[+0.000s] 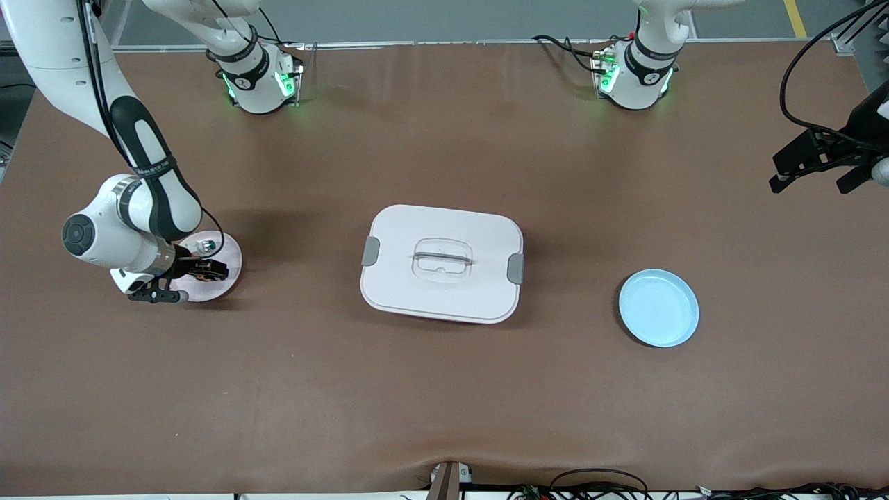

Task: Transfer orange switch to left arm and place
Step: 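Lift the switch with the right gripper while the left gripper approaches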

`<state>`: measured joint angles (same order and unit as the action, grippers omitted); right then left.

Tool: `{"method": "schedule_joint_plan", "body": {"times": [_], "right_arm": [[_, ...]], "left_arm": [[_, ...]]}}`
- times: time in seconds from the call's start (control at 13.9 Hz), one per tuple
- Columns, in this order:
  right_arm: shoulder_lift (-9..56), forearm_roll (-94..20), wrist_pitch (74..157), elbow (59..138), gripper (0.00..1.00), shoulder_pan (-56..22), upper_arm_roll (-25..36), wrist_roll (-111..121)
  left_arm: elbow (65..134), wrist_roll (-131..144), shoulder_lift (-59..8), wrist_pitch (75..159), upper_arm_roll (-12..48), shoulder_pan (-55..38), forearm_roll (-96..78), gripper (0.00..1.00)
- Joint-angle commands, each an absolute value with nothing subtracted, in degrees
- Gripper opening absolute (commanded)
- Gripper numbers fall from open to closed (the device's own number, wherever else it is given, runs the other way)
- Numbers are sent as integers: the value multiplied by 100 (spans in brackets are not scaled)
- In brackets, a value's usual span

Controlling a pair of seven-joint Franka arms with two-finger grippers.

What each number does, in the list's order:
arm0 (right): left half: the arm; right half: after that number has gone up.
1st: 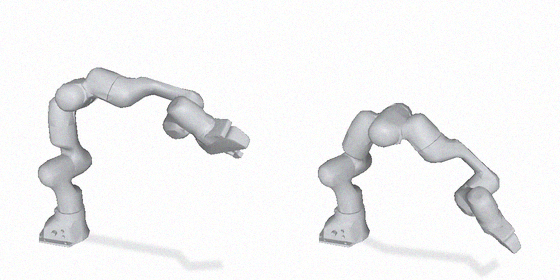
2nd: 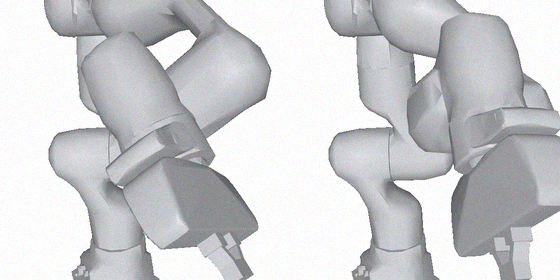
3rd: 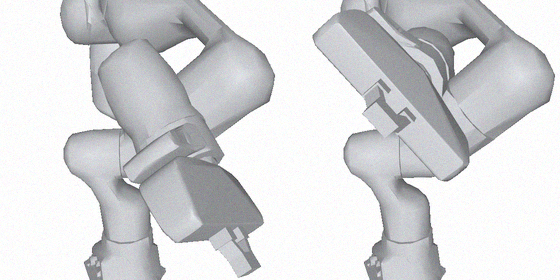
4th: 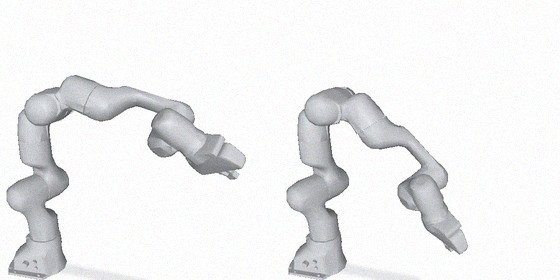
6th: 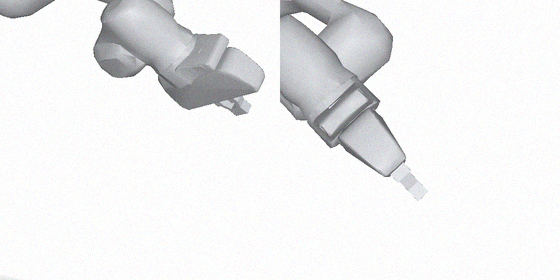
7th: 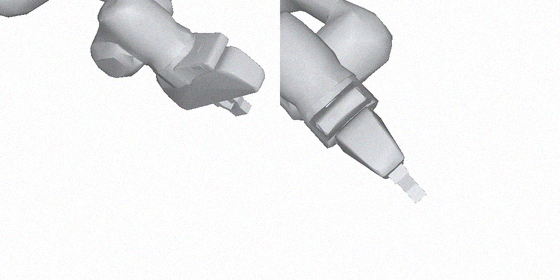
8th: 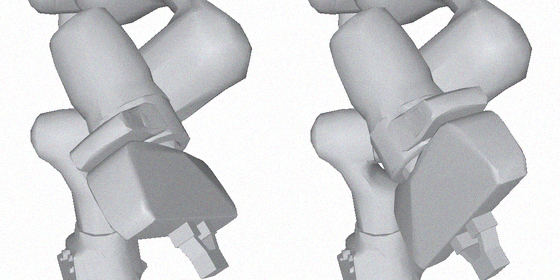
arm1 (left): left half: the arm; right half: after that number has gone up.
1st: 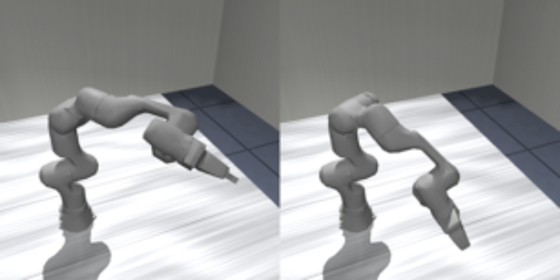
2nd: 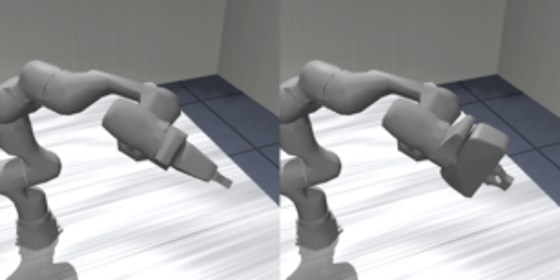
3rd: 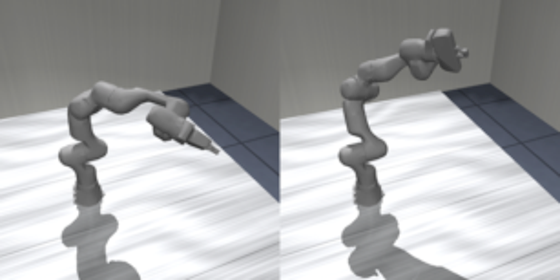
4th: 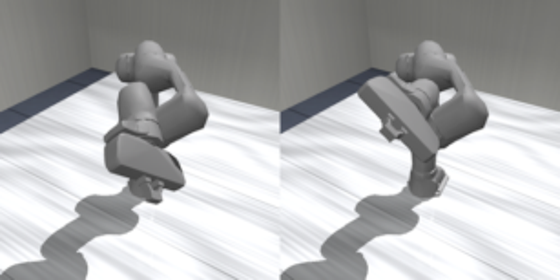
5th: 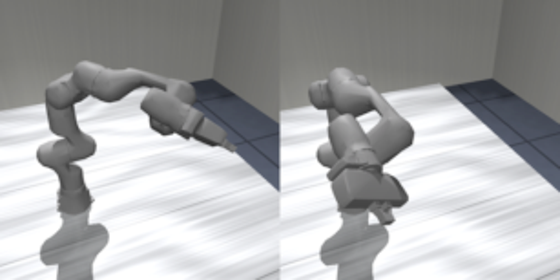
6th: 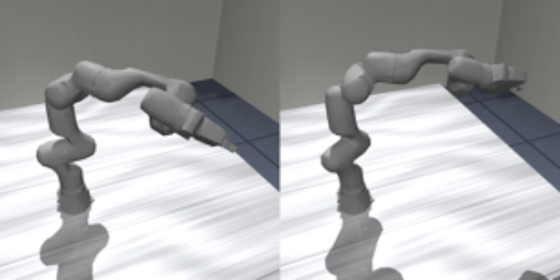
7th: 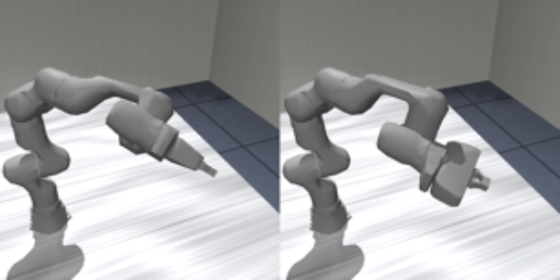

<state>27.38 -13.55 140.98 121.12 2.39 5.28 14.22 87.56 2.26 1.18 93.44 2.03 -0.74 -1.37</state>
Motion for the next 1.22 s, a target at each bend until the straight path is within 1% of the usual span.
{"method": "schedule_joint_plan", "body": {"times": [0.0,0.07,0.14,0.36,0.65,0.86,1.01,1.15], "right_arm": [[2760,-1477,14019,12006,0,281,492,1389],[2760,-1477,13984,11936,0,290,492,1293],[2742,-1477,13748,11831,0,281,492,1188],[2716,-1485,12423,11121,0,255,492,495],[2672,-1494,11174,10347,0,132,431,-568],[2584,-1503,10636,9933,0,0,81,-1710],[2566,-2009,10268,9582,0,-9,-236,-2536],[2584,-2188,10090,9178,0,-209,-351,-3231]], "left_arm": [[8604,79,53,9237,211,-35,-211,100],[8604,79,61,9237,211,-44,-211,100],[8604,79,62,9237,211,-44,-228,100],[8596,79,61,9237,150,-18,-553,100],[8534,105,62,9237,141,-18,-1062,100],[8543,106,79,9229,149,-26,-1607,100],[8569,88,53,9229,176,-70,-2159,100],[8587,88,-17,9229,202,-131,-2652,100]]}}
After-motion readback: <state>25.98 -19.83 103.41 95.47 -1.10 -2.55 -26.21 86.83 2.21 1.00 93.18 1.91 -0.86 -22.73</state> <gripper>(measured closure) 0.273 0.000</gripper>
